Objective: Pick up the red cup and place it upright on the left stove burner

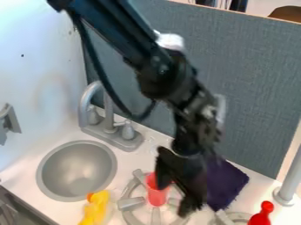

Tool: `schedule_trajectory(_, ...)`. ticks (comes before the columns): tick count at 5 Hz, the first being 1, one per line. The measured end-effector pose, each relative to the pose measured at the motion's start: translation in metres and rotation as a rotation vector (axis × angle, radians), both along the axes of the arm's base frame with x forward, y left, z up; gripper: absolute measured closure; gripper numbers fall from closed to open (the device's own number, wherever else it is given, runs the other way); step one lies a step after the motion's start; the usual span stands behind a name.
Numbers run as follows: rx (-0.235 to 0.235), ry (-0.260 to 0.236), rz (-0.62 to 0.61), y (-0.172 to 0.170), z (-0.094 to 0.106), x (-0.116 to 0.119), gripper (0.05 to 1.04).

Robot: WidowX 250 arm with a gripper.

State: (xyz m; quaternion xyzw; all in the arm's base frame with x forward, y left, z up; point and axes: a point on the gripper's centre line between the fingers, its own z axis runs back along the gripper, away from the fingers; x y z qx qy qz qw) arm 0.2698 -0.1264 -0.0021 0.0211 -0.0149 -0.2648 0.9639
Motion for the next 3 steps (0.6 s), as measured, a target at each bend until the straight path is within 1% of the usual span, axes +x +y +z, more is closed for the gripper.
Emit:
schedule_trajectory(1,-0.002,-0.012,-0.094,-0.038,0.015,-0.003,0.08)
schedule_trajectory(2,0.024,0.037,-0.185,-0.041,0.02,-0.008,0.08)
schedule_trajectory(3,0.029,0.012,-0.225,-0.055,0.039,0.004,0.08)
